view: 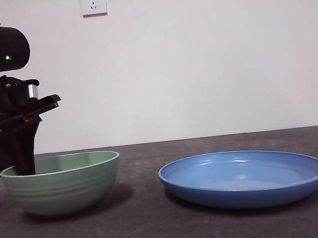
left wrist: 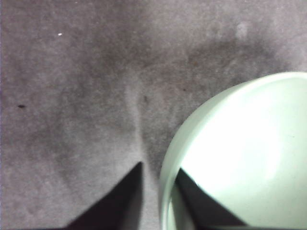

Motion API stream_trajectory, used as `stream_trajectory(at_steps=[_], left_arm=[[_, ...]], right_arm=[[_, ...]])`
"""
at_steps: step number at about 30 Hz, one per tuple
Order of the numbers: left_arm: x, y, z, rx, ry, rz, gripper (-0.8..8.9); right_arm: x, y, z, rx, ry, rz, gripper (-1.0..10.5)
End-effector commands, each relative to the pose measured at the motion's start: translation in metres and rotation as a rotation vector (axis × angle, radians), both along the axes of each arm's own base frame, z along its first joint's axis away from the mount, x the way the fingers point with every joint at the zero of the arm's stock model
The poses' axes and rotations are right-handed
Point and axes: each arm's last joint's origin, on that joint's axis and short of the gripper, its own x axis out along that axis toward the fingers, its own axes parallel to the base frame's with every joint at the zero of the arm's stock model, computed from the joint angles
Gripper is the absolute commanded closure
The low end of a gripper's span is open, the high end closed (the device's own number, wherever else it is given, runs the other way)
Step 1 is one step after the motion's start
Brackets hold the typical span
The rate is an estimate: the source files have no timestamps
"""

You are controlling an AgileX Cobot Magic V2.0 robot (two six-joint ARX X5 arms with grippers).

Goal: Place the green bowl on the blue plate

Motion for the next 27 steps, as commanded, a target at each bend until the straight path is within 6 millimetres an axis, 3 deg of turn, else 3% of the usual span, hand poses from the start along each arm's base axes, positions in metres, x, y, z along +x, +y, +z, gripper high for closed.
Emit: stream_trajectory(at_steps=[1, 7, 14, 20, 27], left_arm=[[0.005, -0.003, 0.002, 0.001, -0.013, -0.012, 7.93], [0.012, -0.005, 0.018, -0.005, -0.041, -0.012, 7.96], [0.020, -0.019, 0.063, -0.025, -0.074, -0.020, 7.96], [0.015, -0.057, 0.087, -0.062, -0.126, -0.104, 7.96], [0.012, -0.120, 0.083, -0.088, -0.123, -0.237, 7.96]], right_arm=[[-0.001, 0.001, 0.005, 0.013, -0.008, 0.005, 3.3], [-0.001, 0.001, 0.005, 0.013, -0.009, 0.004, 3.3], [-0.001, 0.001, 0.005, 0.013, -0.009, 0.004, 3.3], [-0.001, 0.001, 0.005, 0.013, -0.009, 0.004, 3.3], [-0.001, 0.001, 0.005, 0.013, -0.009, 0.004, 3.3]])
